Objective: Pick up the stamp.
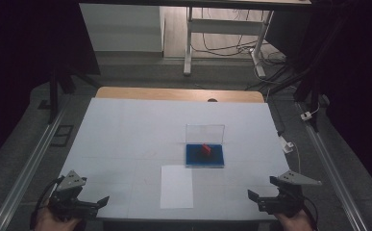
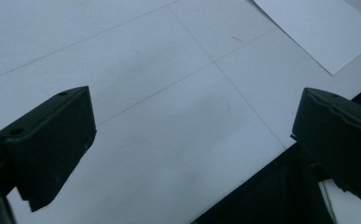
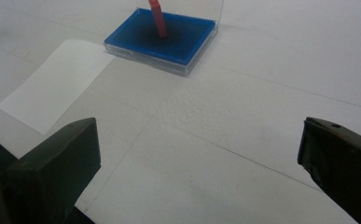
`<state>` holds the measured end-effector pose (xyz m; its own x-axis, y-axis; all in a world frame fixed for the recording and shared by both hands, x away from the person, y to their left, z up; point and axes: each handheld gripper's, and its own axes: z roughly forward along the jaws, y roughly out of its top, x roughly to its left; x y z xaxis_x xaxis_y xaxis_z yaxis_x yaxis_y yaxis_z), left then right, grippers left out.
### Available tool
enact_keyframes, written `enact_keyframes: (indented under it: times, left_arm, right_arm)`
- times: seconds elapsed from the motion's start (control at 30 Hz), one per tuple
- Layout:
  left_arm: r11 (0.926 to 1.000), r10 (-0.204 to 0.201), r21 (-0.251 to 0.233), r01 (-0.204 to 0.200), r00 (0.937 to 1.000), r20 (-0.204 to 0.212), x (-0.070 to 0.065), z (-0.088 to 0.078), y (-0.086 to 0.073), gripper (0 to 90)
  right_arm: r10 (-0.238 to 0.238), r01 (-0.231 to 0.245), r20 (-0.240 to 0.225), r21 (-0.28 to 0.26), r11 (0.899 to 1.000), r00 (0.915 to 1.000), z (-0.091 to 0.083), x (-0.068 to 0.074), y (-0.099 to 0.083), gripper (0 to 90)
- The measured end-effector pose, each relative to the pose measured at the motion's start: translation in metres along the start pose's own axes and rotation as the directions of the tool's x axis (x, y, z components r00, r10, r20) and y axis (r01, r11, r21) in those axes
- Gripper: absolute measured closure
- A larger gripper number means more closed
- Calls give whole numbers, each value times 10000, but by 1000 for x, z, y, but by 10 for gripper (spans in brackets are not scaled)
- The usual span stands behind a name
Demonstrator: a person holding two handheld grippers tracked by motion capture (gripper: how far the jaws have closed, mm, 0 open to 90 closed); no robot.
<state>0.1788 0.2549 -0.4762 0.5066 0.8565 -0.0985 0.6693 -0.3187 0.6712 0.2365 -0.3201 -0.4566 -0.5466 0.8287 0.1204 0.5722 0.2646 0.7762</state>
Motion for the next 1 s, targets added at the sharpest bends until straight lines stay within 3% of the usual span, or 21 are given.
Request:
enact_keyframes:
  times: [0.3, 0.67, 1.0]
  left_arm:
    - [10000, -39, -71, 41, 9996, 279, 1, -1, -1, 0]
    - [10000, 15, -5, -15, 9996, 297, 0, 0, 0, 0]
    - [10000, -54, -49, 57, 9987, 508, 0, 0, 1, 0]
  right_arm:
    - [-250, 254, -177, 269, 9993, 9995, 3, 2, 1, 0]
    - [-419, 437, -461, 383, 9983, 9981, 4, 3, 1, 0]
    - [-816, 829, -274, 486, 9954, 9963, 4, 8, 2, 0]
